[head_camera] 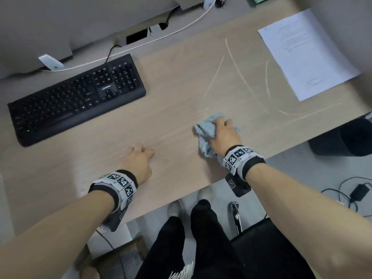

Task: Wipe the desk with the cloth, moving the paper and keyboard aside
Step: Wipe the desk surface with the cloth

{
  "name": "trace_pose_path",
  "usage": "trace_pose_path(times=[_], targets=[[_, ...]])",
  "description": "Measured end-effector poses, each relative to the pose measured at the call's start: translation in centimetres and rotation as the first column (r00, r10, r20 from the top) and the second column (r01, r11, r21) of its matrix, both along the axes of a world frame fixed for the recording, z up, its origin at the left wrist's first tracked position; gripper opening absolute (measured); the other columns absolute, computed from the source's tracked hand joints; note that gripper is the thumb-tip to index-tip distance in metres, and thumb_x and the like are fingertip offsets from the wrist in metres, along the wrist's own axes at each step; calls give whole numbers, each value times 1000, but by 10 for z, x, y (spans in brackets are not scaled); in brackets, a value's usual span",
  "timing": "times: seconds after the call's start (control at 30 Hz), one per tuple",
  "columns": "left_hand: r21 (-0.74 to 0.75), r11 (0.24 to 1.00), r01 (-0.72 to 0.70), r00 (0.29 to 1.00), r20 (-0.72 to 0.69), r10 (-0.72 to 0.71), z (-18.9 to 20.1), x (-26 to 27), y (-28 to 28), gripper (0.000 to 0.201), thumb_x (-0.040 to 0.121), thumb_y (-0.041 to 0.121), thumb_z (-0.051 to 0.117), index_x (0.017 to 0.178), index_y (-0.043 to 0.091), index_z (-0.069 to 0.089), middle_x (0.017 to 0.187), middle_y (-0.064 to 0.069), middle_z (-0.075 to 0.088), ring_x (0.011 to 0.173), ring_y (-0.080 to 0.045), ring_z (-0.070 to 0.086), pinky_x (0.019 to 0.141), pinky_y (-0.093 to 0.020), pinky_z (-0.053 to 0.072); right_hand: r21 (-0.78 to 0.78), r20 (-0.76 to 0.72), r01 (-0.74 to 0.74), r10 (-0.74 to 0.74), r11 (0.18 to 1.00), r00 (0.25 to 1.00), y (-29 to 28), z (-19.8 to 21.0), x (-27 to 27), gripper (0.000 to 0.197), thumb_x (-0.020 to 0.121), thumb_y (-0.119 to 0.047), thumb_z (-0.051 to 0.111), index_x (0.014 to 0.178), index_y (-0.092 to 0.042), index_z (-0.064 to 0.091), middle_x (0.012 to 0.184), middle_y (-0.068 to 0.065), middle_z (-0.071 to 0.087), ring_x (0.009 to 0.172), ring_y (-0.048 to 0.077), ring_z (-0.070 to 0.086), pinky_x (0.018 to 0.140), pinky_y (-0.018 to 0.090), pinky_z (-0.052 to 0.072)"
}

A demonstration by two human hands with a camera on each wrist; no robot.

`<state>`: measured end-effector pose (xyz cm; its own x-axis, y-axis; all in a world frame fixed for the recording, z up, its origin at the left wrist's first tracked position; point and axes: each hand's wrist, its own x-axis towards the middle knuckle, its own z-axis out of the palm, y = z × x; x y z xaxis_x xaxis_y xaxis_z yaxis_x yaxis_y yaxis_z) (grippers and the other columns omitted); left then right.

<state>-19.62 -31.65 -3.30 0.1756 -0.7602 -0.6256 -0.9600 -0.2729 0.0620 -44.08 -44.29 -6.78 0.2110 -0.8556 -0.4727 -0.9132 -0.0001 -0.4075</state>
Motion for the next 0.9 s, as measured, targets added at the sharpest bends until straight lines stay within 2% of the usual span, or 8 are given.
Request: trace_pose_path(times=[0.23, 0.4, 0.5, 0.57, 0.63, 0.7, 0.77, 0.9], targets=[[140, 990, -30, 996, 83, 19, 11, -18, -14, 49, 84, 10, 46, 130, 25, 51, 130, -8, 43, 116, -31, 49, 90, -39, 46, 23, 81, -425, 422, 905, 903, 12, -2, 13, 62, 85, -17, 68, 140, -23, 40, 137, 10, 39, 109, 29, 55, 91, 42, 52], [72, 988, -134, 989, 67, 129, 15, -21, -32, 41, 82, 8, 46, 120, 19, 57, 120, -9, 49, 110, -33, 53, 87, -39, 46, -39, 22, -225, 226, 974, 974, -36, -4, -44, 55, 87, -15, 62, 137, -22, 41, 129, 9, 42, 98, 25, 55, 85, 40, 53], [-50, 987, -151, 988, 13, 152, 12, -19, -49, 42, 83, 8, 45, 123, 14, 56, 131, -11, 46, 117, -35, 48, 96, -43, 44, -102, -45, -128, 124, 986, 991, -69, -4, -41, 51, 87, -15, 63, 134, -20, 45, 129, 13, 40, 104, 32, 54, 88, 46, 53], [-91, 985, -148, 989, -15, 147, 10, -20, -60, 46, 84, 8, 45, 129, 13, 51, 146, -11, 38, 128, -35, 40, 103, -43, 40, -140, -99, -187, 175, 972, 980, -72, -5, -22, 51, 87, -24, 61, 135, -17, 44, 133, 17, 37, 114, 39, 47, 90, 50, 49], [-100, 984, -146, 989, -34, 143, 8, -22, -70, 53, 85, 8, 45, 138, 14, 44, 157, -9, 25, 137, -35, 29, 109, -42, 35, -148, -182, -388, 361, 910, 915, -53, -8, -1, 61, 86, -32, 62, 141, -18, 39, 144, 17, 33, 123, 41, 39, 96, 52, 44], [-132, 984, -121, 992, -59, 114, 6, -21, -81, 59, 85, 7, 45, 143, 14, 38, 160, -9, 19, 142, -33, 23, 113, -40, 30, -144, -247, -612, 571, 777, 783, -26, -11, 7, 74, 82, -29, 67, 147, -19, 32, 153, 13, 29, 128, 41, 36, 100, 54, 40], [-178, 980, -89, 994, -84, 75, 3, -18, -90, 61, 85, 6, 46, 144, 13, 36, 161, -10, 18, 143, -32, 22, 115, -39, 28, -173, -234, -698, 660, 694, 714, -19, -13, -2, 77, 83, -33, 68, 149, -18, 32, 155, 12, 31, 131, 40, 38, 100, 53, 41], [-217, 971, -98, 990, -119, 73, 0, -5, -104, 62, 84, 6, 44, 145, 13, 36, 161, -7, 18, 143, -28, 20, 114, -37, 27, -140, -297, -525, 471, 839, 831, -80, -11, -24, 69, 96, -41, 49, 155, -16, 22, 163, 8, 19, 145, 37, 22, 113, 52, 30]])
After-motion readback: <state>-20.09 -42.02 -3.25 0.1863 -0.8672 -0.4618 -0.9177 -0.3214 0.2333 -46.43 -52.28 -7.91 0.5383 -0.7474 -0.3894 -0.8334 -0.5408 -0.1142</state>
